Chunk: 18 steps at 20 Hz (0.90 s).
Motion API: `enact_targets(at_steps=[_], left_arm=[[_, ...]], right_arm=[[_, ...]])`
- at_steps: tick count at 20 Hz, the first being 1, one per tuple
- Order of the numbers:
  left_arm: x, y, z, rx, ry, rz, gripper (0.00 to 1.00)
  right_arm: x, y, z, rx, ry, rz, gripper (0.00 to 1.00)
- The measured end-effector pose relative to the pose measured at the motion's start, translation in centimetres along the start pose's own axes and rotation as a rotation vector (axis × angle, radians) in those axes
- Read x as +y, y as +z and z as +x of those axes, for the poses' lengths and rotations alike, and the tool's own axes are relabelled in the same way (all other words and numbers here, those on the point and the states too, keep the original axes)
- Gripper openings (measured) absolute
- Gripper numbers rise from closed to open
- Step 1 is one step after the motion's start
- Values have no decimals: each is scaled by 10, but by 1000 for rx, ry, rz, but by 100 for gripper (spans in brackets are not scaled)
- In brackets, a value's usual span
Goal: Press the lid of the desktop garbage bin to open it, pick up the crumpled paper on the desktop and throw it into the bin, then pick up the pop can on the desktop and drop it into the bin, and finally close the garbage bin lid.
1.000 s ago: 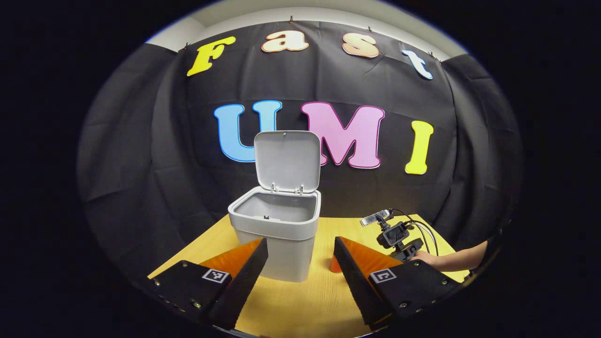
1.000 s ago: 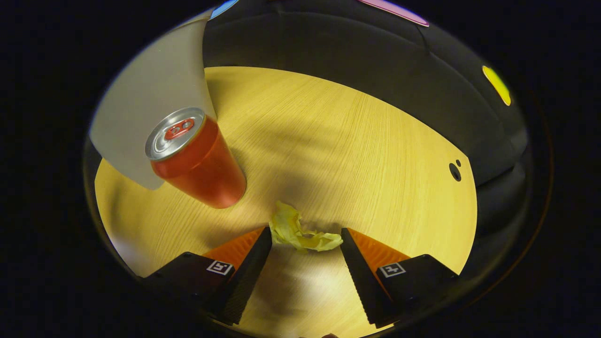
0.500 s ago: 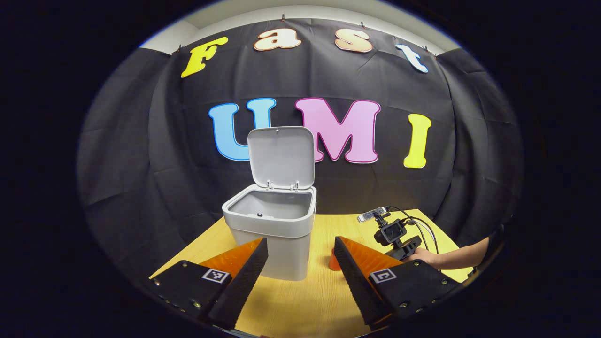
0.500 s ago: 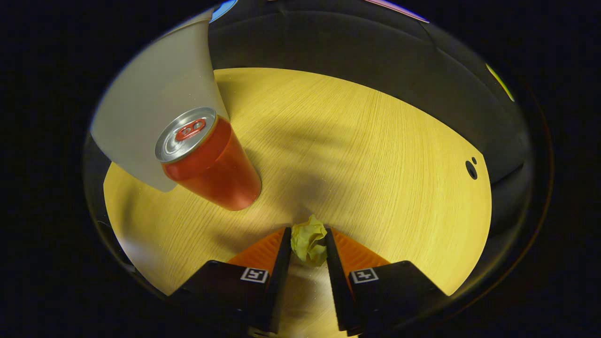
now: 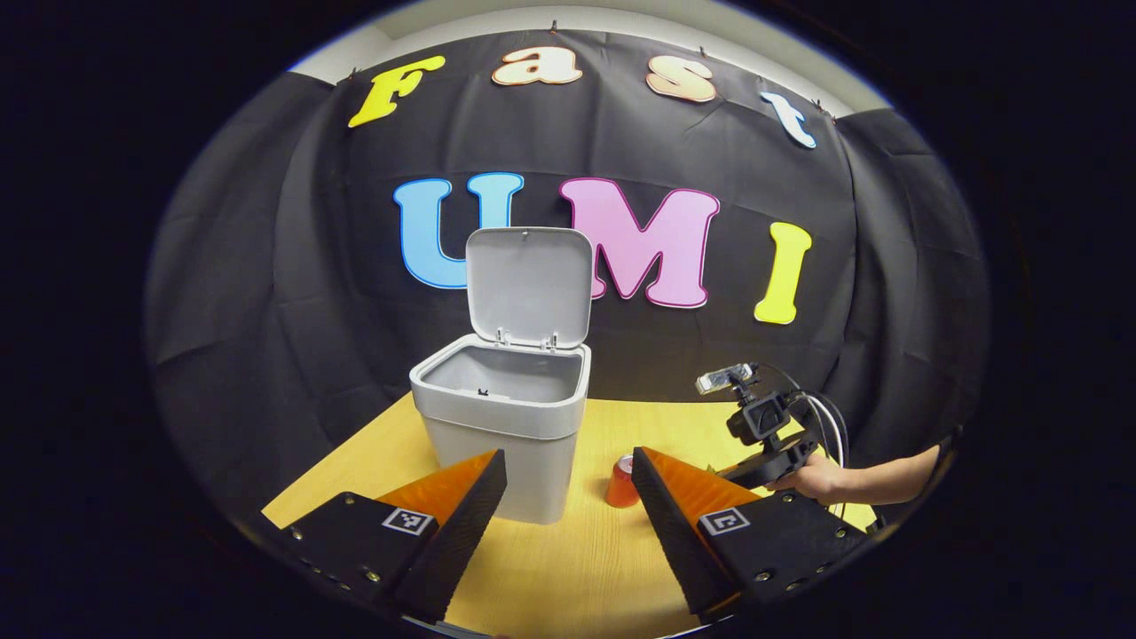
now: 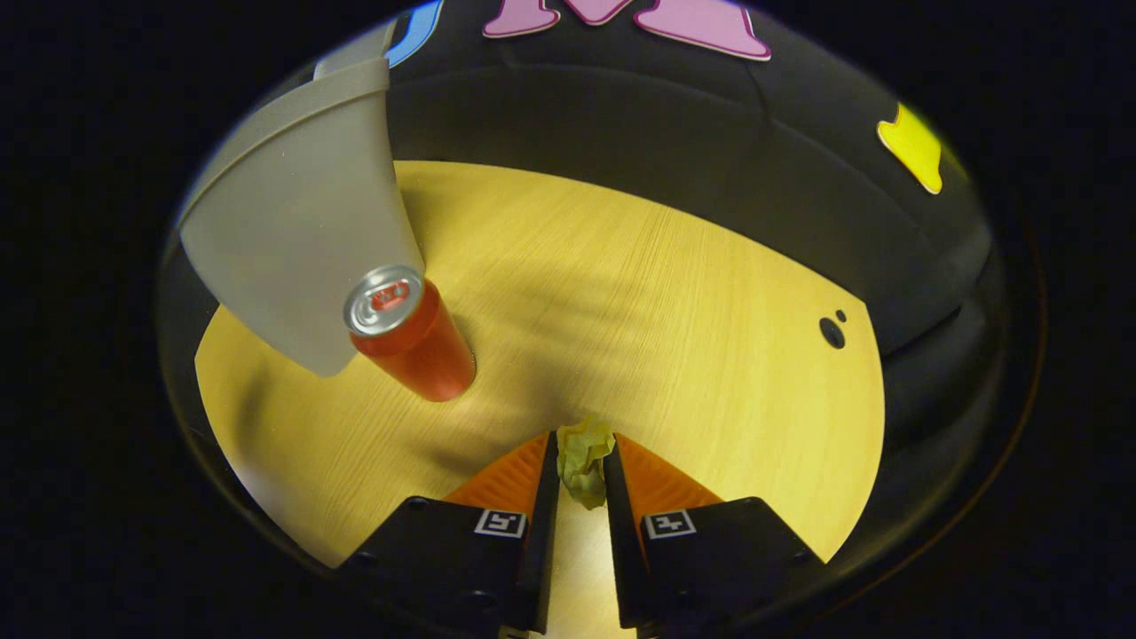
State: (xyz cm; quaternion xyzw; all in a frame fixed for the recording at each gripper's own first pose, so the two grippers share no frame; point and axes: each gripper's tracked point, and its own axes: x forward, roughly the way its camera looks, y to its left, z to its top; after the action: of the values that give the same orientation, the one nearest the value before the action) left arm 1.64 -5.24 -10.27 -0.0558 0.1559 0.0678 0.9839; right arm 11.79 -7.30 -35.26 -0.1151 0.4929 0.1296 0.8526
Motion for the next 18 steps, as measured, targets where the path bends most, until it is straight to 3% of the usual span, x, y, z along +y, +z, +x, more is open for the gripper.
enact_targets(at_steps=[8, 12, 18], left_arm=[[6, -5, -6, -11, -72, -21, 93], [0, -9, -14, -23, -131, 18, 93], [7, -11, -25, -18, -157, 7, 93]], right_arm=[[-1, 87, -94, -192, 2, -2, 33], [32, 134, -135, -283, 87, -24, 33], [121, 204, -164, -382, 230, -102, 33]])
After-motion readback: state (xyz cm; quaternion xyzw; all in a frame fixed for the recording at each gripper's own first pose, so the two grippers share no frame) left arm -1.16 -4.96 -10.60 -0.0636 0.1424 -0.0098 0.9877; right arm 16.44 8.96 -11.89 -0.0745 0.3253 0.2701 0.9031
